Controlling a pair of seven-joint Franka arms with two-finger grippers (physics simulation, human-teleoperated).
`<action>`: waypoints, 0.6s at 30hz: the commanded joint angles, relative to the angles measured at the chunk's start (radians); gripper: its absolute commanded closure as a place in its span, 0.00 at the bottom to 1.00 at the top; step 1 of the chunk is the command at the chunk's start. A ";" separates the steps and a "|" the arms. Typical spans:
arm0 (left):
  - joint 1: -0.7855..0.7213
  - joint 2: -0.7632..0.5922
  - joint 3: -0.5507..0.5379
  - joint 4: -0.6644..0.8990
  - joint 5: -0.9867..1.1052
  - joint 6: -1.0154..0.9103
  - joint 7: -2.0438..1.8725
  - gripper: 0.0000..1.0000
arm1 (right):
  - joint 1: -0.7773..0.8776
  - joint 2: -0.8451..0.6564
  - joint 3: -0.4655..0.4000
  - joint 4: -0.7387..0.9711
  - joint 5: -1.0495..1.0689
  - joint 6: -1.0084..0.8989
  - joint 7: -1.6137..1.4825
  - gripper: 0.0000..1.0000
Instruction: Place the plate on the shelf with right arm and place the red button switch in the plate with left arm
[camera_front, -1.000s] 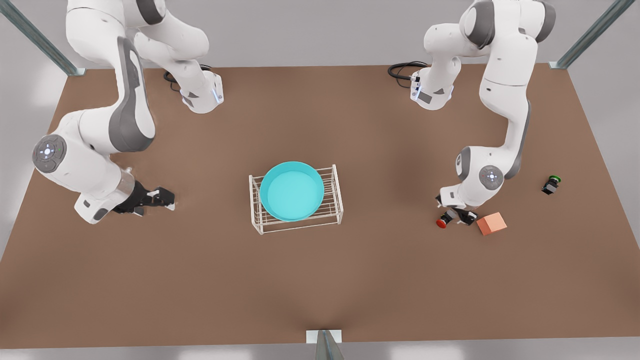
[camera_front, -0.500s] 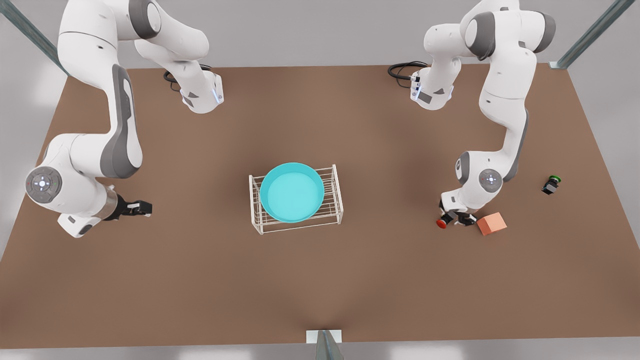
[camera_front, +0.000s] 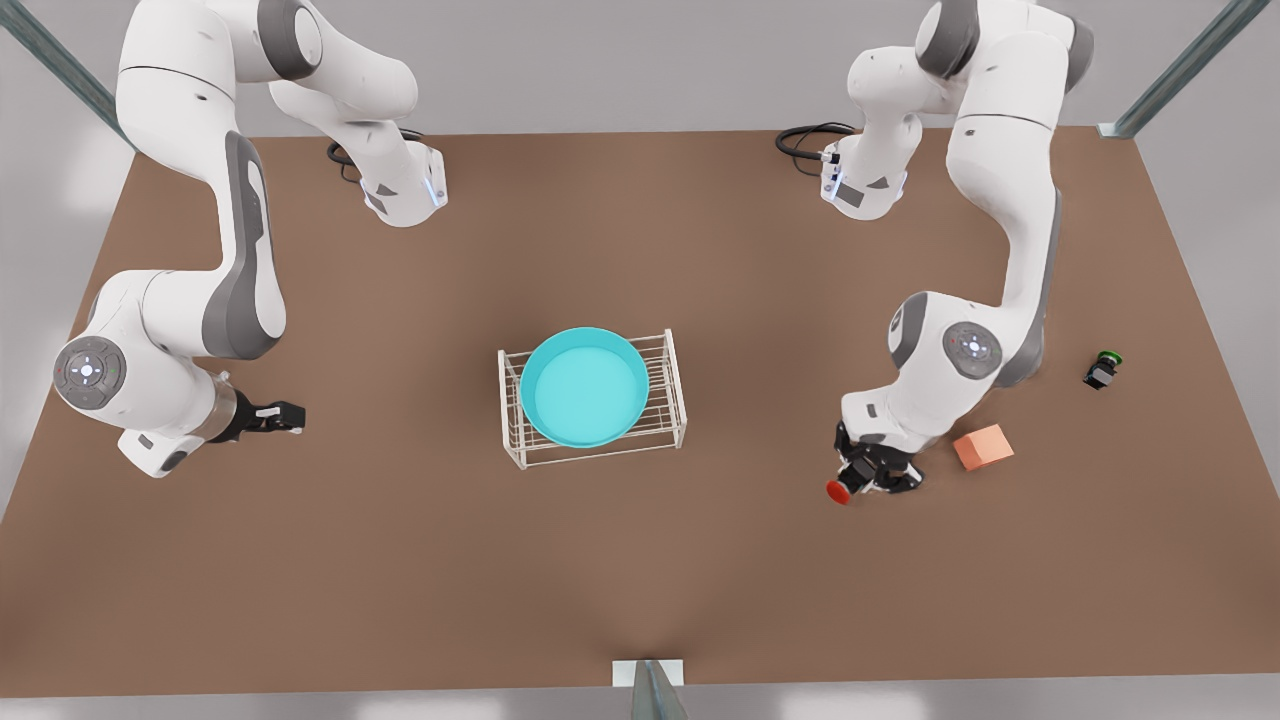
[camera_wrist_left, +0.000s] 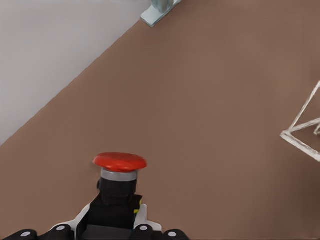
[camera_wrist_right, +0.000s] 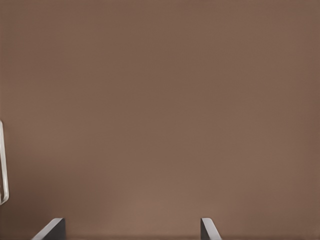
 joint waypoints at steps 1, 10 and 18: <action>-0.003 0.006 -0.121 0.056 -0.013 -0.270 -1.017 0.53 | 0.000 -0.001 0.000 0.000 0.001 0.001 -0.014 0.00; -0.207 0.101 -0.227 0.208 -0.087 -0.103 -1.724 0.53 | -0.002 0.002 0.000 0.000 0.001 0.001 -0.014 0.00; -0.321 0.226 -0.232 0.267 -0.071 0.087 -1.870 0.53 | -0.002 0.007 0.000 0.000 0.001 0.003 -0.015 0.00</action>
